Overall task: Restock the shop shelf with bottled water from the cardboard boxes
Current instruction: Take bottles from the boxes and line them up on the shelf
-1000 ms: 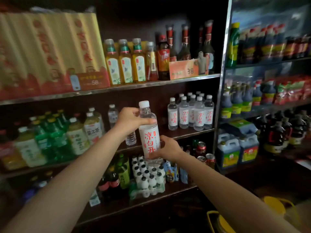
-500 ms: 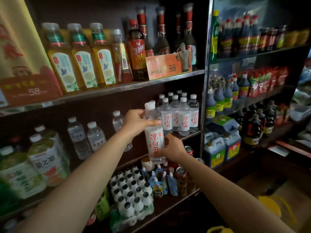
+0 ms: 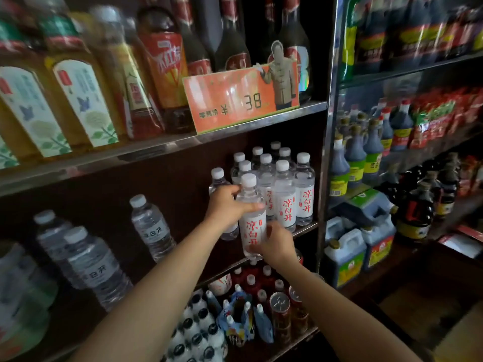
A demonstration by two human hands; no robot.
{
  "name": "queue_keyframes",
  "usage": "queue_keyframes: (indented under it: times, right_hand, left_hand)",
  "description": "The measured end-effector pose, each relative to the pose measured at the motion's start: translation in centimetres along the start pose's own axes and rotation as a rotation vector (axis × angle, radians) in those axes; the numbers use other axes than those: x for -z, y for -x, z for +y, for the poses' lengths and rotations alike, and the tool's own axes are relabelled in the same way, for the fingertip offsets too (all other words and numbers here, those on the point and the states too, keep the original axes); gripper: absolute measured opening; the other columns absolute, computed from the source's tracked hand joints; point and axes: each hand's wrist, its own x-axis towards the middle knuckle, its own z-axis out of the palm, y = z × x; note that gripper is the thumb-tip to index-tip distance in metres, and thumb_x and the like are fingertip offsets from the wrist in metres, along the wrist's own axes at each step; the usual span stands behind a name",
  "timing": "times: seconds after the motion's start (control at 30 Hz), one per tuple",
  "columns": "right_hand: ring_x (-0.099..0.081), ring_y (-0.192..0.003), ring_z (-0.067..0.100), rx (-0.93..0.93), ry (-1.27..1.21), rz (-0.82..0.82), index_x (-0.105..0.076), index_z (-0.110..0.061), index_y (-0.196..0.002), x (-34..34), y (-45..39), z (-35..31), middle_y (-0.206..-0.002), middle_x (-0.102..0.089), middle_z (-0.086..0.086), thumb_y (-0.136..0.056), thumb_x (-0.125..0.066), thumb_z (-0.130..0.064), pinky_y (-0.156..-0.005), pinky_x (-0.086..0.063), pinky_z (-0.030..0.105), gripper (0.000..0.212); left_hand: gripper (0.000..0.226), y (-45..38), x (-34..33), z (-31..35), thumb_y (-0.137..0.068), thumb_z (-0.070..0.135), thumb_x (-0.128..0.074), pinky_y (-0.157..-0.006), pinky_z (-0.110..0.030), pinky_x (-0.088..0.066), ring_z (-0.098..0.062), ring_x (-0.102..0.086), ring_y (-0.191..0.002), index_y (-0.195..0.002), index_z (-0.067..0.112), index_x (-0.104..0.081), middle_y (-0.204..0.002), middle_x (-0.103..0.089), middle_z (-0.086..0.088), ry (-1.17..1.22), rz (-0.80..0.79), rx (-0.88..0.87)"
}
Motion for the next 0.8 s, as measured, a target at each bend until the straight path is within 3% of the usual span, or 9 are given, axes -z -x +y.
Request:
queue_keyframes:
  times: [0.2,0.27,0.37,0.53,0.7,0.8]
  right_hand:
    - [-0.060,-0.096,0.016,-0.007,0.019,0.093,-0.052,-0.016,-0.108,-0.5,-3.1,2.8,-0.105,-0.057,-0.002,-0.064,-0.086,-0.028,-0.084,-0.054,0.036,0.056]
    - [-0.058,-0.096,0.017,-0.001,0.043,0.158,-0.050,-0.015,-0.109,-0.5,-3.6,3.0,-0.106,-0.053,-0.002,-0.069,-0.082,-0.028,-0.081,-0.052,0.034,0.053]
    - [-0.059,-0.095,0.019,0.016,0.056,0.213,-0.045,-0.015,-0.107,-0.7,-3.9,3.4,-0.107,-0.054,-0.001,-0.075,-0.078,-0.028,-0.077,-0.052,0.034,0.047]
    - [-0.060,-0.103,0.025,0.061,0.124,0.215,-0.045,-0.010,-0.112,-1.1,-4.5,3.3,-0.115,-0.056,0.004,-0.083,-0.070,-0.022,-0.083,-0.052,0.037,0.040]
    - [-0.059,-0.101,0.026,0.051,0.101,0.211,-0.044,-0.011,-0.112,-1.3,-4.5,3.4,-0.114,-0.054,0.004,-0.084,-0.068,-0.019,-0.081,-0.053,0.038,0.037]
    - [-0.058,-0.099,0.024,0.031,0.023,0.222,-0.044,-0.014,-0.107,-1.4,-4.5,3.5,-0.111,-0.053,0.003,-0.081,-0.071,-0.017,-0.081,-0.053,0.040,0.038]
  left_hand:
    - [0.078,-3.3,-3.3,-1.2,-0.059,0.036,-0.087,-0.084,-0.020,-0.044,-0.010,-0.059,-0.108,-0.127,0.011,-0.059,-0.124,-0.061,0.004,-0.109,0.027,0.016]
    - [0.071,-3.9,-4.0,-0.7,-0.062,0.035,-0.086,-0.082,-0.020,-0.041,-0.007,-0.056,-0.103,-0.123,0.010,-0.060,-0.113,-0.057,0.012,-0.154,0.043,-0.013]
    - [0.055,-4.5,-4.7,-0.7,-0.062,0.037,-0.085,-0.079,-0.023,-0.044,-0.012,-0.060,-0.096,-0.107,0.012,-0.066,-0.101,-0.060,0.010,-0.217,0.111,-0.057]
    - [0.058,-5.6,-5.5,-1.2,-0.057,0.044,-0.084,-0.086,-0.033,-0.052,-0.015,-0.062,-0.097,-0.107,0.018,-0.068,-0.107,-0.064,0.002,-0.257,0.187,-0.057]
    - [0.061,-5.1,-5.7,-1.3,-0.061,0.030,-0.086,-0.090,-0.027,-0.048,-0.016,-0.059,-0.104,-0.115,0.014,-0.064,-0.116,-0.059,0.002,-0.207,0.196,-0.070]
    - [0.066,-4.1,-5.4,-2.0,-0.062,0.024,-0.086,-0.095,-0.034,-0.049,-0.017,-0.059,-0.110,-0.122,0.013,-0.059,-0.120,-0.061,-0.003,-0.161,0.172,-0.054]
